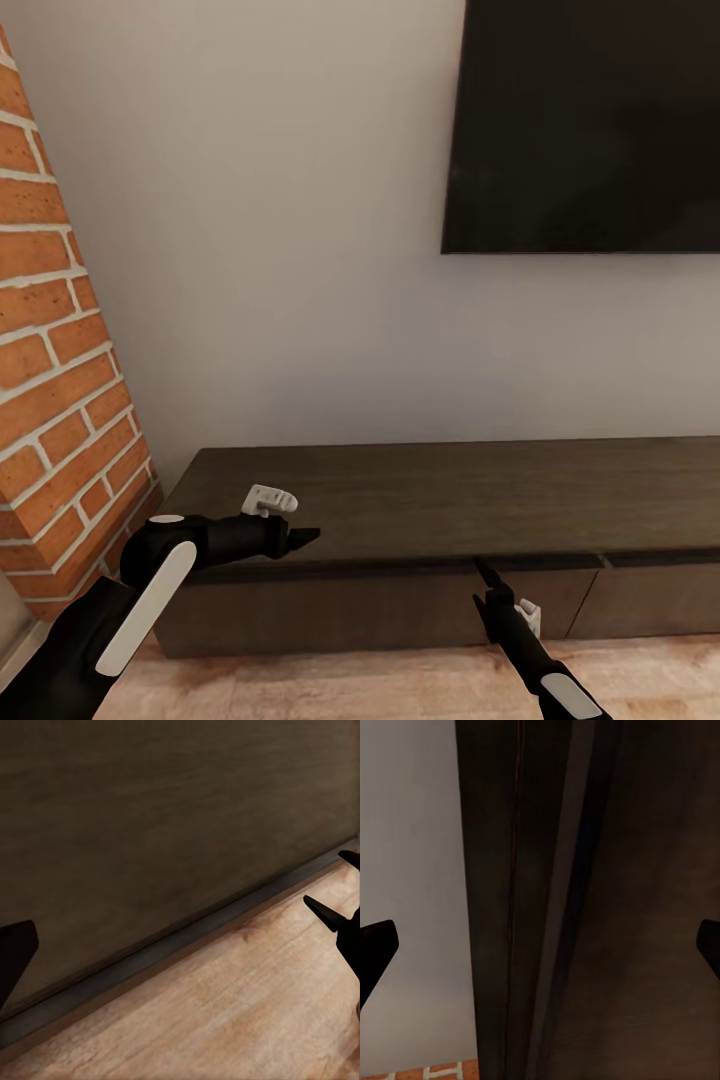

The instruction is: Place each of the two pumpkins and all three candles from the living room inside a cabinet in the living room (use any cabinet), then make sure every cabinet is closed, and position the cauldron so it is next to a table in the living room.

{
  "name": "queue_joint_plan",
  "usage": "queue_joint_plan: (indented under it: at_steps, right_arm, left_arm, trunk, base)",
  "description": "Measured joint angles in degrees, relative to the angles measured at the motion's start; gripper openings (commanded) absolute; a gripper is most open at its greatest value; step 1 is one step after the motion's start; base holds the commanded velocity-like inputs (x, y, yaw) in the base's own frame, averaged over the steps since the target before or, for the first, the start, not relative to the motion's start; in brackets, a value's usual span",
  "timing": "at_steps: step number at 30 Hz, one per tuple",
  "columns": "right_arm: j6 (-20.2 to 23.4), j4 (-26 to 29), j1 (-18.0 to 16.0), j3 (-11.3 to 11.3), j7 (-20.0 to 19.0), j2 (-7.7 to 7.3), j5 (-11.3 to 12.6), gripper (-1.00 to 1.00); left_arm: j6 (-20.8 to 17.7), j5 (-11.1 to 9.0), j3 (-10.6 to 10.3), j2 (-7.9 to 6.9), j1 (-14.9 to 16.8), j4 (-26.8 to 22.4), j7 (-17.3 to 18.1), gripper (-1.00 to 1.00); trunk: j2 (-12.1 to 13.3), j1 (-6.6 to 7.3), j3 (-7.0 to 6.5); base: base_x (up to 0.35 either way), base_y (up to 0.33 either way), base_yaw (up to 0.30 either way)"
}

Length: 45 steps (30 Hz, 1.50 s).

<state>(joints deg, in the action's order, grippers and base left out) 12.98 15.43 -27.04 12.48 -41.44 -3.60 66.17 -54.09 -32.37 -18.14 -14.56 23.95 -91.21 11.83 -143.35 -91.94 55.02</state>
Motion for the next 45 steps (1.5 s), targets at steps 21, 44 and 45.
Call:
queue_joint_plan:
  at_steps: [21, 44, 45]
  right_arm:
    - [0.0, 0.0, 0.0, 0.0, 0.1, 0.00, 0.0, 1.00]
    - [0.0, 0.0, 0.0, 0.0, 0.1, 0.00, 0.0, 1.00]
    - [0.1, 0.0, 0.0, 0.0, 0.1, 0.00, 0.0, 1.00]
  left_arm:
    - [0.0, 0.0, 0.2, 0.00, 0.0, 0.0, 0.0, 1.00]
    - [-0.1, 0.0, 0.2, 0.00, 0.0, 0.0, 0.1, 1.00]
    - [-0.1, 0.0, 0.2, 0.00, 0.0, 0.0, 0.1, 1.00]
  trunk:
    - [0.0, 0.00, 0.00]
    - [-0.1, -0.18, 1.55]
    - [-0.1, -0.21, 1.77]
  base:
    - [0.017, 0.000, 0.000]
    - [0.000, 0.000, 0.000]
    - [0.000, 0.000, 0.000]
